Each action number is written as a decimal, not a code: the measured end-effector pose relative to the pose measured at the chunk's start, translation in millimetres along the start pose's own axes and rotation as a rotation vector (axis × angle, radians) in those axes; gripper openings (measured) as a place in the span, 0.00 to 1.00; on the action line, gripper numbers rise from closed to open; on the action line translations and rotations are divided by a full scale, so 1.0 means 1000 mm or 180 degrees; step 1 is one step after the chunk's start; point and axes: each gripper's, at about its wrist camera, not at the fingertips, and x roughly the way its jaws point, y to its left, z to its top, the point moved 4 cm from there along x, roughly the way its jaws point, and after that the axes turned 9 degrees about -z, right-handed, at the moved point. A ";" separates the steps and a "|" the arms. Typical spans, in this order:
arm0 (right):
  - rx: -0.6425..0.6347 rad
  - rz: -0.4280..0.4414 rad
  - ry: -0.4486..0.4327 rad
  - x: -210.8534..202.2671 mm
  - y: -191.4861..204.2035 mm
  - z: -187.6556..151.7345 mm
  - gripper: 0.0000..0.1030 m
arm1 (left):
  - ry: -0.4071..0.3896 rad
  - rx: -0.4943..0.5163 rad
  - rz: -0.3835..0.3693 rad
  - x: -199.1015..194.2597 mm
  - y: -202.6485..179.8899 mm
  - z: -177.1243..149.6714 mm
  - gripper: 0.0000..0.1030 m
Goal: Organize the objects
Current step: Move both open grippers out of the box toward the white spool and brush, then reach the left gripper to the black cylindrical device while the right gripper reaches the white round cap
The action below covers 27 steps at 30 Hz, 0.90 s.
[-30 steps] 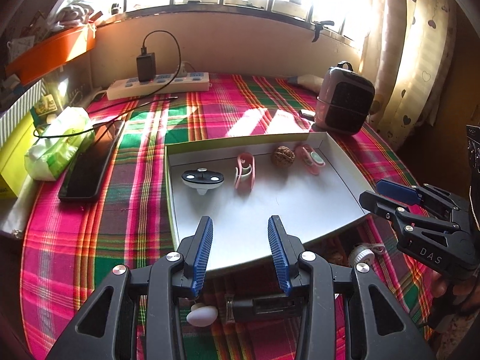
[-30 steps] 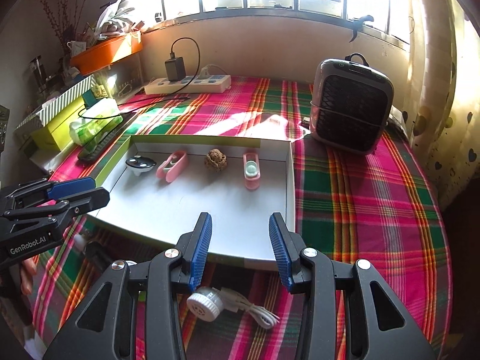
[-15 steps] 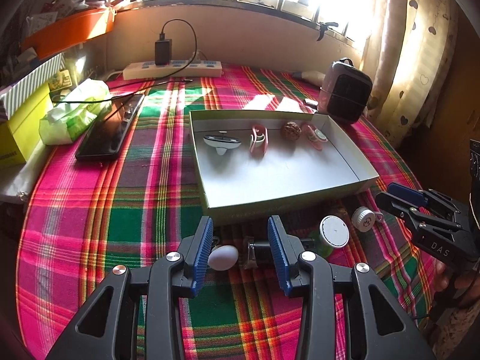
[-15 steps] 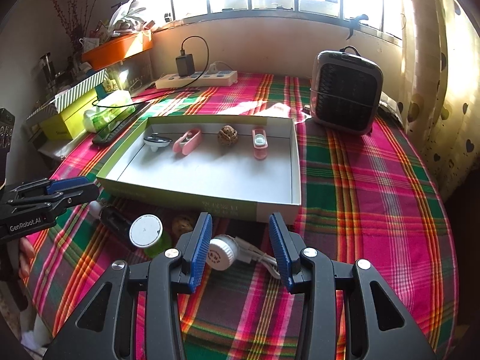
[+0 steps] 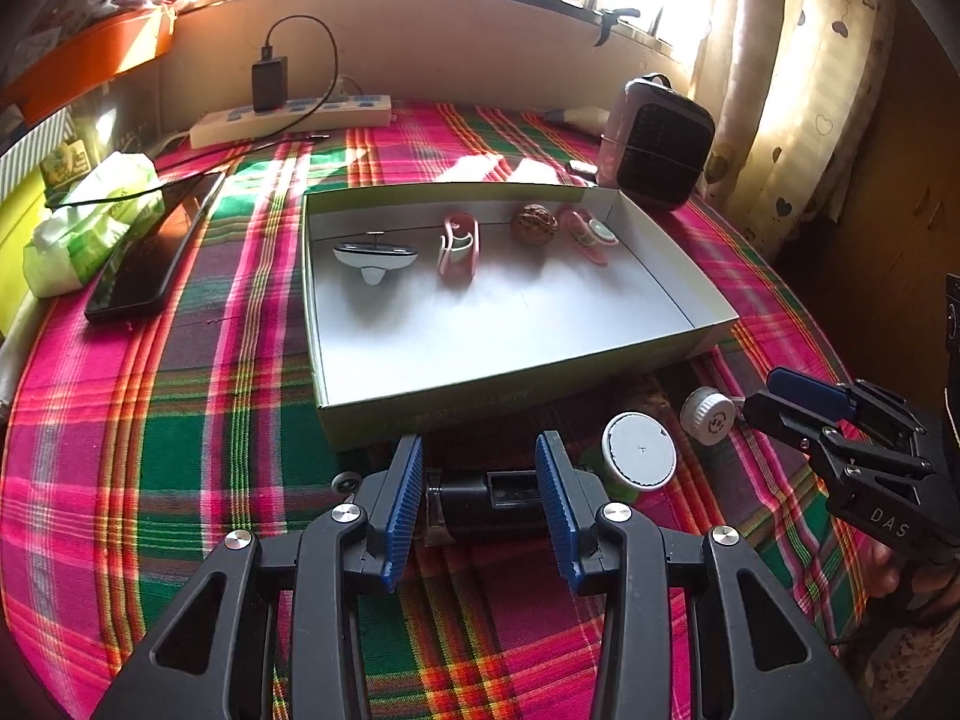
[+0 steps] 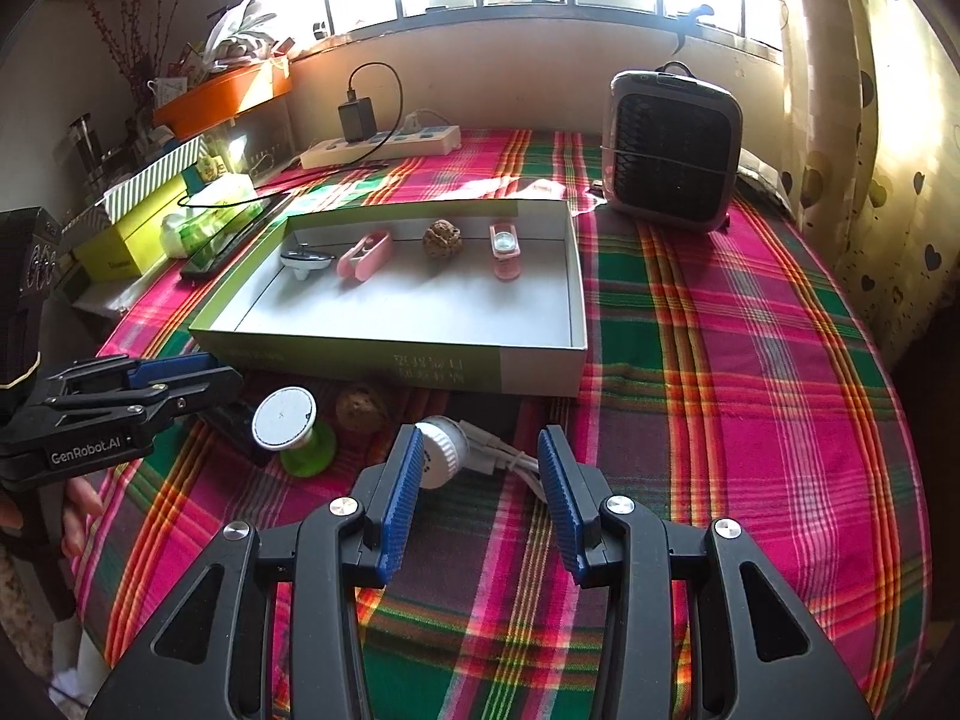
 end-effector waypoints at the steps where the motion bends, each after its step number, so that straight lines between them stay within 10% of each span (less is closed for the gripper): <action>1: 0.0002 0.0000 0.0006 0.000 0.000 0.000 0.40 | 0.0015 -0.0009 0.0005 0.001 0.000 0.000 0.35; 27: 0.0014 0.0024 0.0039 0.000 -0.002 -0.009 0.40 | 0.0242 0.0090 -0.0235 -0.015 -0.025 -0.032 0.35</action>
